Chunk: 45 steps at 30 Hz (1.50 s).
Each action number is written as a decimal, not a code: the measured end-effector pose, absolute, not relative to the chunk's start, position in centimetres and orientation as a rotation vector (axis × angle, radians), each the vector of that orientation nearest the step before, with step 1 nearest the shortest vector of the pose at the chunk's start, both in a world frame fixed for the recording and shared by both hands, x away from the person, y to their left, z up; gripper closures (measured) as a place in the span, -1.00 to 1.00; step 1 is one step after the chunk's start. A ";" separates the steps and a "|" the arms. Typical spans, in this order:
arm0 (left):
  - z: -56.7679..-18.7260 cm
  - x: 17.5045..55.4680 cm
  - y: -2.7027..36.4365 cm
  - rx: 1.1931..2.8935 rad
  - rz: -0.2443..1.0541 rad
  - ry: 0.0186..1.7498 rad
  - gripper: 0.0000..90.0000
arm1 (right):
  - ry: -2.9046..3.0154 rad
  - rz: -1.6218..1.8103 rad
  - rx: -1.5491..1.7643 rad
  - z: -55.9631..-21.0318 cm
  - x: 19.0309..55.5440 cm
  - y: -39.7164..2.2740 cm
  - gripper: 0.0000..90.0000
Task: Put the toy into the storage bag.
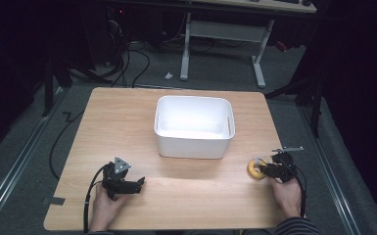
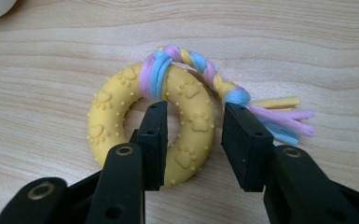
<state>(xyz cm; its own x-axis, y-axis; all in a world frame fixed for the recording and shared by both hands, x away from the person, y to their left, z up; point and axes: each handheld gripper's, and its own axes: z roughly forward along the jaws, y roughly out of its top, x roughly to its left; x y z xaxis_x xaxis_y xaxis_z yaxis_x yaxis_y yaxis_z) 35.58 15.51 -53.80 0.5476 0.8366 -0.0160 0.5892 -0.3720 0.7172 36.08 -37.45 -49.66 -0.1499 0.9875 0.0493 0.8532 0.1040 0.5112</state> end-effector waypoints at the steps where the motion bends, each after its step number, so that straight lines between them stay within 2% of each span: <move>1: -53.8 35.6 15.5 2.102 0.462 1.143 -0.87 | 2.085 0.618 1.816 -49.7 36.1 -37.4 0.39; 12: -53.8 35.5 15.5 2.102 0.461 1.143 -0.88 | 2.091 0.580 1.822 -49.8 36.5 -37.0 0.52; 45: -53.8 35.4 15.4 2.114 0.455 1.127 -0.92 | 2.120 0.636 1.732 -47.1 36.0 -36.4 0.53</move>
<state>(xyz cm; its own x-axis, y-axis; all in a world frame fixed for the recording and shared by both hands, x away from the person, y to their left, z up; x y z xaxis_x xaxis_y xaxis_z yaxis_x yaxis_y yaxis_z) 35.38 15.37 -53.81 0.5622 0.8269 -0.0133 0.5855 -0.3866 0.7125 36.01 -36.36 -47.06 -0.2066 0.9781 0.0262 0.8307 0.1612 0.5328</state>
